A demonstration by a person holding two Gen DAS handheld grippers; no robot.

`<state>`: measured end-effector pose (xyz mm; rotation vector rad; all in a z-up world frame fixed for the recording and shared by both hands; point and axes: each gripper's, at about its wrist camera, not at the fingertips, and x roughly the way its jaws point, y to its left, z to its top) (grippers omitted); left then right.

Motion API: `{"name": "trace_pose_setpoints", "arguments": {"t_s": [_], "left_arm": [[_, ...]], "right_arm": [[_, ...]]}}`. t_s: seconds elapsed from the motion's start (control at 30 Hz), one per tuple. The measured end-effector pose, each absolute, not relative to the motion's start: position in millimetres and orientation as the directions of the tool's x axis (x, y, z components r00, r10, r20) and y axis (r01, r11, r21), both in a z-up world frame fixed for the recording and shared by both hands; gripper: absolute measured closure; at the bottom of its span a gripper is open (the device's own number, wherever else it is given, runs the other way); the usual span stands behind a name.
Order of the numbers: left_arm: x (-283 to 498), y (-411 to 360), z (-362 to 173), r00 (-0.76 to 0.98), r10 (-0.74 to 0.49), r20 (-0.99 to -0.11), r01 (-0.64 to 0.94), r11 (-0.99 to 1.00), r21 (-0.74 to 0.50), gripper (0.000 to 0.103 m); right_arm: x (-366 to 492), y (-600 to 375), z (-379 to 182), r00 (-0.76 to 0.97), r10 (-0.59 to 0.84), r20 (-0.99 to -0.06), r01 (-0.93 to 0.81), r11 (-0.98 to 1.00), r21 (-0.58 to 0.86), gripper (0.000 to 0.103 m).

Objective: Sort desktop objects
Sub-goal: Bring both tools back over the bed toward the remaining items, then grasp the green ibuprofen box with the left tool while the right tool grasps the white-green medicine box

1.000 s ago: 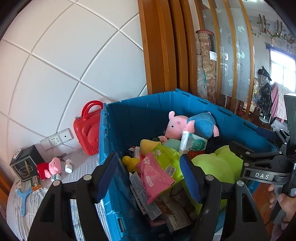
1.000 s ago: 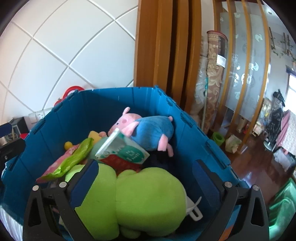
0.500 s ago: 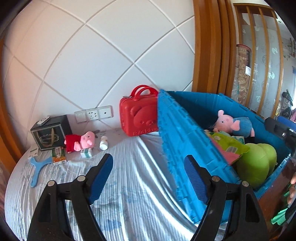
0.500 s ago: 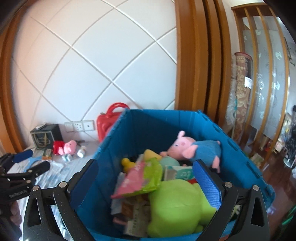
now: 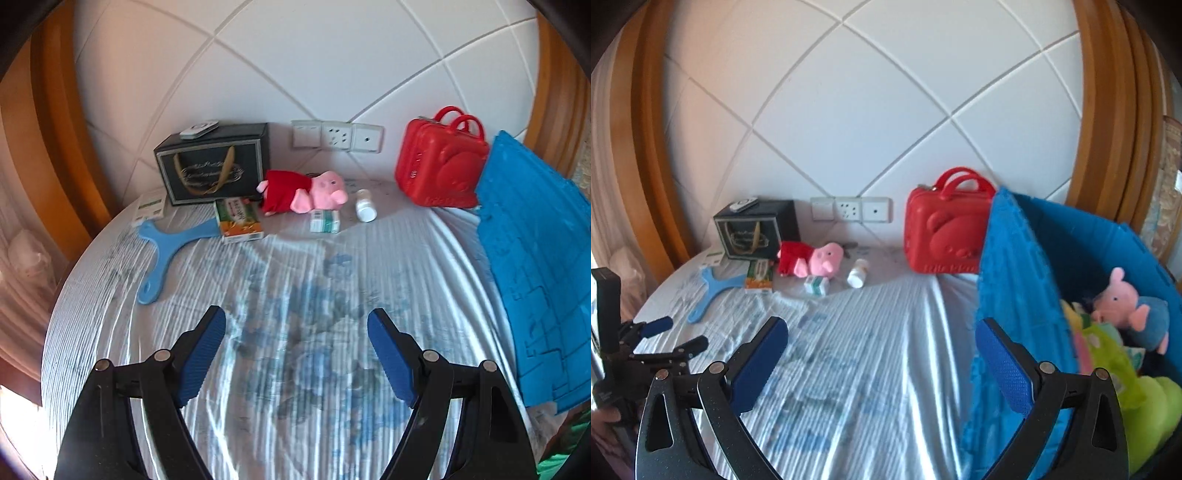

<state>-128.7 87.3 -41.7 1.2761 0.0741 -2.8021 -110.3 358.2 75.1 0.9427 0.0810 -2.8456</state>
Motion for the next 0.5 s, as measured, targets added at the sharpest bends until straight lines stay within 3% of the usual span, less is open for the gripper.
{"name": "trace_pose_setpoints", "arguments": {"t_s": [0.23,0.5], "left_arm": [[-207.6,2.9,-100.7,-0.51,-0.086,-0.856,0.189,-0.982,-0.014,0.024],[-336.9,-56.6,-165.2,-0.436,-0.118,-0.892,0.31,-0.95,-0.026,0.024]], "right_arm": [[-214.4,315.4,-6.3,-0.633,-0.124,-0.764,0.131,-0.99,0.052,0.0],[-330.1,283.6,-92.8,-0.48,-0.144,-0.865,0.123,-0.988,0.096,0.0]]}}
